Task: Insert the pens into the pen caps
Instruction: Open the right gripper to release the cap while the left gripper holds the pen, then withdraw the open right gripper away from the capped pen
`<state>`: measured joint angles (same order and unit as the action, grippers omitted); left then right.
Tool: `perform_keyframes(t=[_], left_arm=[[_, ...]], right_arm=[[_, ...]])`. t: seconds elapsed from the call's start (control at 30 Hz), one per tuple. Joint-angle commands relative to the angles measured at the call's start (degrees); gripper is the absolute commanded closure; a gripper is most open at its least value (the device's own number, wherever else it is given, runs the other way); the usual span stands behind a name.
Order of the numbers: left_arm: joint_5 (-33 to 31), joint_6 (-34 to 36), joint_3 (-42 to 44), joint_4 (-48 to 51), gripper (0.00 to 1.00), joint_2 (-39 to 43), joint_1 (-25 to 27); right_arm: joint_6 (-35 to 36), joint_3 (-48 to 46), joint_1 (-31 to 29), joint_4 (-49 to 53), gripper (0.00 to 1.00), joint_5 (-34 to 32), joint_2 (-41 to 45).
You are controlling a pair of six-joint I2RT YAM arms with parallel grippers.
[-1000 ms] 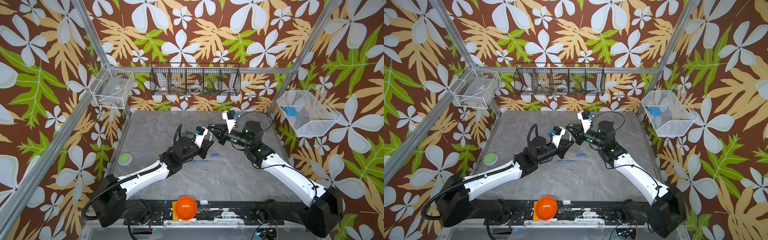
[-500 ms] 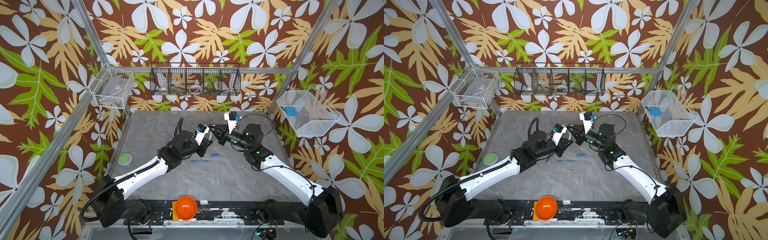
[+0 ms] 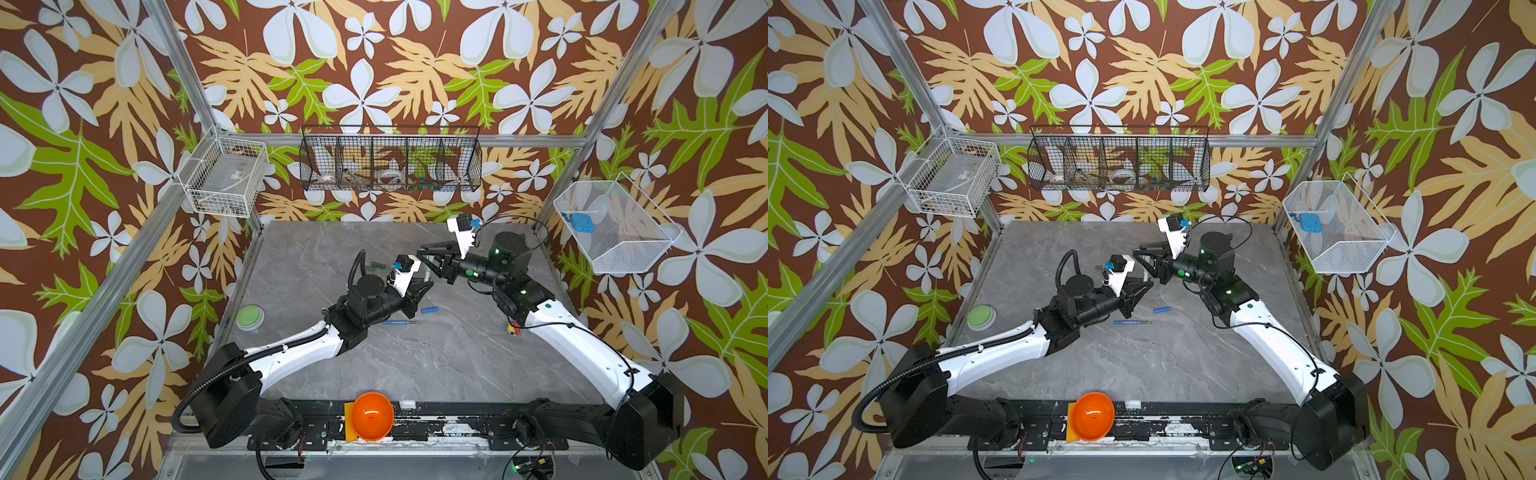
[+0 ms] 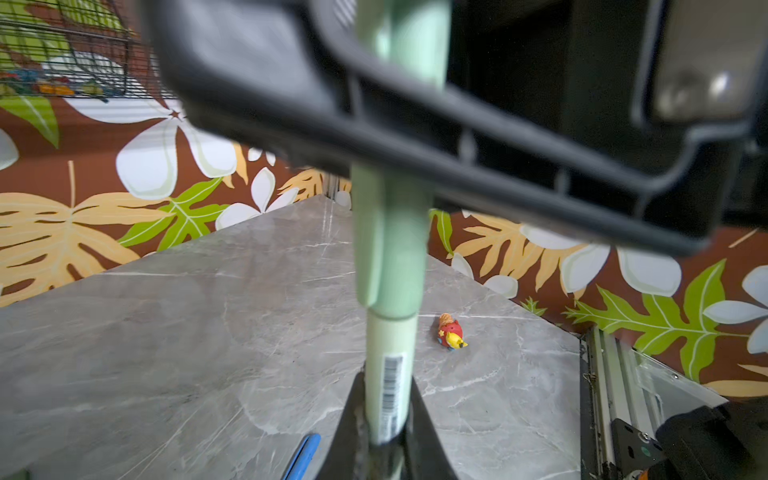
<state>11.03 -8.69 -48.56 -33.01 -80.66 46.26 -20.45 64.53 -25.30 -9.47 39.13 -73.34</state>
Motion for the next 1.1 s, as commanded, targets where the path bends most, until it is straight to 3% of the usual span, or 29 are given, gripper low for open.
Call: perform_keyframes(t=[0.0, 0.23, 0.5, 0.77, 0.93, 1.07], left_arm=[[0.57, -1.98, 1.79, -6.31, 1.0, -0.55, -0.03], [0.84, -3.26, 3.9, -7.5, 1.0, 1.33, -0.03], [2.02, -4.78, 4.08, -7.16, 1.0, 1.47, -0.03], [2.65, -4.85, 3.74, -6.85, 1.0, 0.81, 0.06], [2.8, -4.85, 2.9, -5.6, 1.0, 0.18, 0.06], [3.13, -4.64, 1.62, -4.06, 1.0, -0.31, 0.06]], right_arm=[[3.37, 2.15, 0.63, 5.85, 0.54, 0.17, 1.22], [3.02, 1.15, 2.9, 8.63, 0.42, -2.39, 4.82], [1.56, -2.13, 2.9, 5.66, 0.39, -0.14, 7.0], [-1.43, -2.09, 2.73, 0.69, 0.39, 4.61, 3.52], [-1.14, -0.69, 1.43, 0.42, 0.49, 6.54, 1.18], [-1.08, -0.93, 0.94, 0.05, 0.62, 7.78, 0.61]])
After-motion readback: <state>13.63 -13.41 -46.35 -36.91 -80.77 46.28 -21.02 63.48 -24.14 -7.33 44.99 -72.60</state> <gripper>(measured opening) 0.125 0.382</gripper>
